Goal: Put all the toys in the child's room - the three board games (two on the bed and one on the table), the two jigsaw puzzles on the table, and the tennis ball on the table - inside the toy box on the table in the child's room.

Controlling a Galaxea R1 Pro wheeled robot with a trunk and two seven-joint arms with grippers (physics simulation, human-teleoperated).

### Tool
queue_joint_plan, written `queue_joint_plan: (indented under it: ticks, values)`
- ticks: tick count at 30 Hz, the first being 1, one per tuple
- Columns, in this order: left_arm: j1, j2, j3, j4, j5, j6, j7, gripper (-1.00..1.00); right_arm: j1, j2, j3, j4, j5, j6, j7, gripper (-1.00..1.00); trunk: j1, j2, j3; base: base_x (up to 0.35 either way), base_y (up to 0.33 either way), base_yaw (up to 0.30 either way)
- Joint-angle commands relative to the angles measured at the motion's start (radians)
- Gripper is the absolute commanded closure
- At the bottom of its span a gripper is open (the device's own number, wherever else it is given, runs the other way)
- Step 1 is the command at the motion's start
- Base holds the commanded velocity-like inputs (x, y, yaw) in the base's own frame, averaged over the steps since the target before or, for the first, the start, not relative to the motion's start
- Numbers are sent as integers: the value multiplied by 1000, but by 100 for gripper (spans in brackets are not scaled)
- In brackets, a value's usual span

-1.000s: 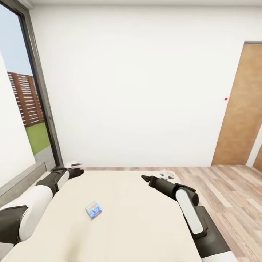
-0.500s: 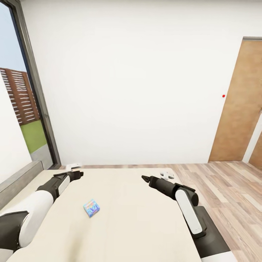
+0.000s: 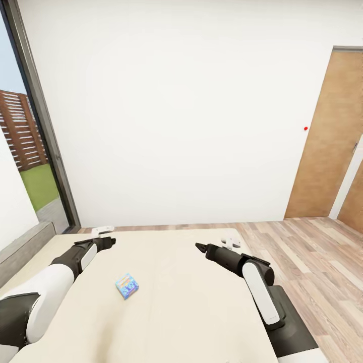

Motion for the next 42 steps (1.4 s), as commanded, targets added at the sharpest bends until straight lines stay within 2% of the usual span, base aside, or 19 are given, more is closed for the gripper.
queue_joint_plan:
  ticks: [1, 11, 16, 19, 42]
  values:
    - [0, 0, 3, -2, 10, 7, 2, -100, -1, 0, 1, -1, -10, 3, -10, -100, 0, -1, -3, -14, 138, -46]
    - [0, -2, 4, -1, 10, 8, 3, -100, -1, 0, 2, -16, -11, 3, -10, -100, 0, -1, -7, -26, 110, 16]
    - [0, -2, 5, -1, 10, 9, 3, -100, -1, -2, 61, -21, -10, 0, -10, -100, 0, -1, -8, -2, 6, 210]
    - [0, -2, 5, -1, 10, 9, 3, -100, -1, -9, 73, -23, -10, -1, -10, -100, 0, -1, -8, 0, 1, 60]
    - [1, -3, 5, -1, 10, 9, 1, -100, -1, -11, 81, -23, -10, 0, -10, -100, 0, -1, -11, 41, 46, 22]
